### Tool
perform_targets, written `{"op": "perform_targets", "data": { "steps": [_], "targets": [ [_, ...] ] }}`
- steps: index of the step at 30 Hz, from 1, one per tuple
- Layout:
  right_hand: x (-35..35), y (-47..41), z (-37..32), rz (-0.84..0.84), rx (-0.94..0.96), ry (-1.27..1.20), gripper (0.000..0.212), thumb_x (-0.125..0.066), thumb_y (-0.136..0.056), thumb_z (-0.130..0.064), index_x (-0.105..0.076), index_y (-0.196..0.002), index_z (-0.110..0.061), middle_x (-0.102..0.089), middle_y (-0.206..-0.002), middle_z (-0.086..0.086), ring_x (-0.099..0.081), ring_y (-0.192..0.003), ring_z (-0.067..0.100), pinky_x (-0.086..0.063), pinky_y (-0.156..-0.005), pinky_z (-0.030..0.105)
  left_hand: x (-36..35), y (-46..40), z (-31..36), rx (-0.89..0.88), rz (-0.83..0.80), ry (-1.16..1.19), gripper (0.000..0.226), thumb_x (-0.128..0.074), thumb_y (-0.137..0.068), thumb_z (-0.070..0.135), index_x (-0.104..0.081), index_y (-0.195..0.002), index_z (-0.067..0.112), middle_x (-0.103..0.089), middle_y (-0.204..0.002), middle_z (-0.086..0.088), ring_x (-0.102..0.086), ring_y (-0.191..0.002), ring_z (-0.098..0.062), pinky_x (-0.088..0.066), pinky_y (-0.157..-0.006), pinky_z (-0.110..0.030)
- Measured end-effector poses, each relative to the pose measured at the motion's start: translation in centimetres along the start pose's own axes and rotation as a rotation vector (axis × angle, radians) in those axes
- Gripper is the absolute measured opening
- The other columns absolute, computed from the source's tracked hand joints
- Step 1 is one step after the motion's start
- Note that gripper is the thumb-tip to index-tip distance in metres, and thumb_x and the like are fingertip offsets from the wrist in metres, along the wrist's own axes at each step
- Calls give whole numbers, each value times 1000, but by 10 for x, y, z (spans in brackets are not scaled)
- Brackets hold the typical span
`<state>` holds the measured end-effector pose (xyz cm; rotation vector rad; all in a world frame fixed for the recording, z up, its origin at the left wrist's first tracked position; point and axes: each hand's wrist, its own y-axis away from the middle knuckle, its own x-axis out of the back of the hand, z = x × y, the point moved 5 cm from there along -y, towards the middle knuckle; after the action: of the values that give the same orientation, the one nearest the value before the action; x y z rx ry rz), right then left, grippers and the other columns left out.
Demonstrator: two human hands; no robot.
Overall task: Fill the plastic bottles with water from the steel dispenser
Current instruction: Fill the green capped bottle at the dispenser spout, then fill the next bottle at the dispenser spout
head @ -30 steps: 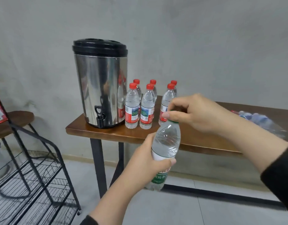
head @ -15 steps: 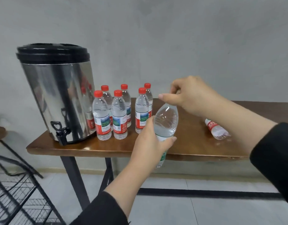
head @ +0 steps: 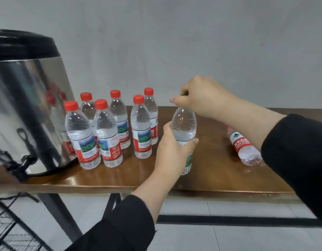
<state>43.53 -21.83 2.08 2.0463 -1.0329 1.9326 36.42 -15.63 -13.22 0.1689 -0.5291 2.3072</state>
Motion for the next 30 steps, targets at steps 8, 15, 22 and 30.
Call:
{"op": "perform_targets", "data": {
  "steps": [8,15,22,30],
  "targets": [
    [-14,-20,118,-9,-218,-79,36,-51,-99,-57,-65,-94,-24,-71,-98,6,-63,-91,29,-44,-74,32,-35,-59,-32,94,90,-20,80,-82,-86,33,-34,-150,26,-57,-139,6,-58,-126,-17,-51,-107,-38],
    [-83,6,224,-231,-450,57,68,-60,-96,-52,-43,-149,-12,-56,-142,13,-55,-126,32,-44,-98,39,-55,-99,-46,79,142,19,76,-81,-88,26,-34,-147,21,-57,-130,6,-56,-115,-13,-48,-102,-33],
    [-128,22,241,-329,-475,237,42,-62,-96,-44,-54,-121,-11,-60,-117,15,-55,-115,31,-42,-84,35,-58,-127,-63,76,182,-24,87,-84,-85,25,-28,-153,22,-54,-142,2,-54,-129,-19,-46,-111,-39],
    [-137,25,231,-271,-664,53,59,-67,-91,-44,-45,-130,-6,-53,-106,10,-54,-100,30,-38,-78,34,-47,-66,-45,18,259,-83,84,-69,-98,17,-16,-164,20,-32,-163,4,-28,-148,-6,-18,-110,-1]
  ]
}}
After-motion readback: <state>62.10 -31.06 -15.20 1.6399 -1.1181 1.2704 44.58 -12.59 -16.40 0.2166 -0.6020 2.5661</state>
